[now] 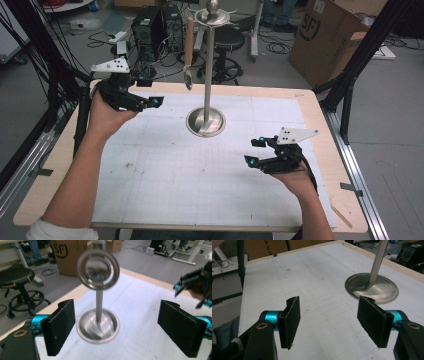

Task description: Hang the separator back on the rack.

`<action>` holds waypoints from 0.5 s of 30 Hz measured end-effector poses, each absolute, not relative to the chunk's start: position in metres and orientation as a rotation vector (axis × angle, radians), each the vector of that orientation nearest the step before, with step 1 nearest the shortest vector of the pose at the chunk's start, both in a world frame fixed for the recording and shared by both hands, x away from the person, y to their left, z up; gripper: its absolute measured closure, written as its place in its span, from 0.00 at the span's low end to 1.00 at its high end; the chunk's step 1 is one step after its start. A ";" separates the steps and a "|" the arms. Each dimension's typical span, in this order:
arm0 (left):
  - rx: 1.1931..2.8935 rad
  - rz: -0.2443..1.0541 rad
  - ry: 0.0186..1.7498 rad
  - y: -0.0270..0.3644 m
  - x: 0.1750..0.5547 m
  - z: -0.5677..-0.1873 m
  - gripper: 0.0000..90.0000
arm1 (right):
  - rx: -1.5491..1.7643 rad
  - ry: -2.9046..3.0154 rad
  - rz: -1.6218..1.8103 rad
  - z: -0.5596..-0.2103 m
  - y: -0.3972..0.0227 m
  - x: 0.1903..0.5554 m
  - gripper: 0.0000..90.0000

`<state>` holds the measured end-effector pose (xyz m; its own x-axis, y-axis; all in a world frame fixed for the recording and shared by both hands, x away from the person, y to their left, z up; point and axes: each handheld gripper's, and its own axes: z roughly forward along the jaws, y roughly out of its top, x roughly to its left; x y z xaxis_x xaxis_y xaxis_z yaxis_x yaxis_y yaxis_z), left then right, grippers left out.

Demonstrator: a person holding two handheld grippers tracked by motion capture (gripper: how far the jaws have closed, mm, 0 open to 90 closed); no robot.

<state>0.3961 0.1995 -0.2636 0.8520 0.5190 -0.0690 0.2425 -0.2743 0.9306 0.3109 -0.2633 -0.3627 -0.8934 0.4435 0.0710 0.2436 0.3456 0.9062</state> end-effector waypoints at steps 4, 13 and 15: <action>1.848 0.295 0.558 0.207 0.383 -0.277 0.14 | 0.630 2.425 1.574 -0.363 -0.262 0.311 0.38; 1.825 0.261 0.597 0.221 0.369 -0.314 0.08 | 0.635 2.433 1.567 -0.364 -0.260 0.311 0.38; 1.824 0.258 0.599 0.223 0.366 -0.320 0.07 | 0.629 2.433 1.557 -0.364 -0.260 0.311 0.38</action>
<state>0.3660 0.2228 -0.3197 0.8461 0.5197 -0.1183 0.2711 -0.2285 0.9350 0.3114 -0.2601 -0.3638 -0.8930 0.4443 0.0710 0.2505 0.3599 0.8987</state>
